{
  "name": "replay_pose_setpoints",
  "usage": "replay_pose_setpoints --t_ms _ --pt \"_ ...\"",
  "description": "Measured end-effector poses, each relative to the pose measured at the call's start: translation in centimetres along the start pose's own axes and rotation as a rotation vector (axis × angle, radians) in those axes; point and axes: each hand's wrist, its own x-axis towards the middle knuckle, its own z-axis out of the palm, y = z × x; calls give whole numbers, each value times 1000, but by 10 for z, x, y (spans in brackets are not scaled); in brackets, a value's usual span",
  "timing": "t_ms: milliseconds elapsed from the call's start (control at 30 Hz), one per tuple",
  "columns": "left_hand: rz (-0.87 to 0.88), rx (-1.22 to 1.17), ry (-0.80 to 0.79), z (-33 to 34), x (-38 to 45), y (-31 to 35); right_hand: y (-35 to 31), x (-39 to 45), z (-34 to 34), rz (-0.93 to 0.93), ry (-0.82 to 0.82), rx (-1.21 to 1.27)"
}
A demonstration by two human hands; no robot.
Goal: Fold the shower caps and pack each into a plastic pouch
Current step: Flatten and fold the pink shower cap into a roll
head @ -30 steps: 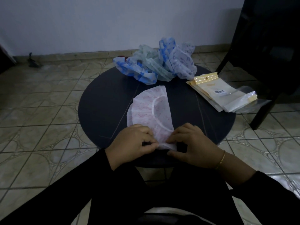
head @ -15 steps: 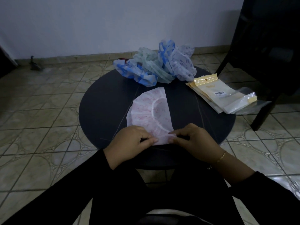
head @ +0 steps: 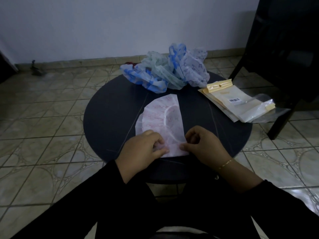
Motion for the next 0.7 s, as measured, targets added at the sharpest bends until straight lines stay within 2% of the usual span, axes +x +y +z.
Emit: replay_pose_setpoints --t_ms 100,200,300,400,700 --pt "205 108 26 -1 5 1 2 2 0 -84 -2 -136" --pt "352 172 -22 -3 9 2 5 -1 1 -252 59 -429" --pt "283 113 -147 -6 10 2 7 -4 1 -461 206 -628" --pt "270 87 -186 -8 13 0 14 -3 1 -499 293 -726" --pt "239 26 -165 -4 18 -3 21 4 -2 -496 187 -798"
